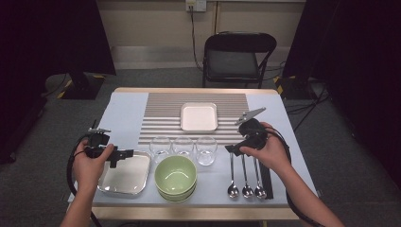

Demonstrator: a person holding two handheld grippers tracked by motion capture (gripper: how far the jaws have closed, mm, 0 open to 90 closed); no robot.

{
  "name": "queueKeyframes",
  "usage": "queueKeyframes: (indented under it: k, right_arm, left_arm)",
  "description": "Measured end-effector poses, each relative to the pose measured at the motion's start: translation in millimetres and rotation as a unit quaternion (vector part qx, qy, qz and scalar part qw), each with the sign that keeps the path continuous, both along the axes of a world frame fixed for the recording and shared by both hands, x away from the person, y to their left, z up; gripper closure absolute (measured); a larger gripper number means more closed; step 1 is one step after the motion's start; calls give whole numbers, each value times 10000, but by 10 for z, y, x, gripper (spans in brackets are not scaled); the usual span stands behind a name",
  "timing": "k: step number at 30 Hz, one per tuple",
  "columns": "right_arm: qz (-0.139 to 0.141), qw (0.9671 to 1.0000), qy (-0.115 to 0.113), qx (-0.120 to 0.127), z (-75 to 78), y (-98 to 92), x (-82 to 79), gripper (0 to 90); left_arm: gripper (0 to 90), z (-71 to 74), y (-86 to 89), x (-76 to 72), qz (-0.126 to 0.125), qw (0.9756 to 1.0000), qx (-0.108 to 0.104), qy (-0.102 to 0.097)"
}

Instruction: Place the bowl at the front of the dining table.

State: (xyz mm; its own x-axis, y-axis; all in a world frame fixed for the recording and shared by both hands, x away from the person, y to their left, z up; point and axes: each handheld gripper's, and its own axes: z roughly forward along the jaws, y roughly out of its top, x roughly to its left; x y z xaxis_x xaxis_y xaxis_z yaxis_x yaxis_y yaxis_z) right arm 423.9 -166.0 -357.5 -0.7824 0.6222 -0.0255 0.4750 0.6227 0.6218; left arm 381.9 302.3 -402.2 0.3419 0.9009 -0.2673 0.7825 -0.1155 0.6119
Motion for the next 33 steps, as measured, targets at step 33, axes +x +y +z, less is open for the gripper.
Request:
queueKeyframes:
  k: [33]
  right_arm:
    - [562, 9983, -92, 125, 174, 619, -58, 145]
  left_arm:
    - [234, 1, -15, -8, -74, 10000, 12, -3]
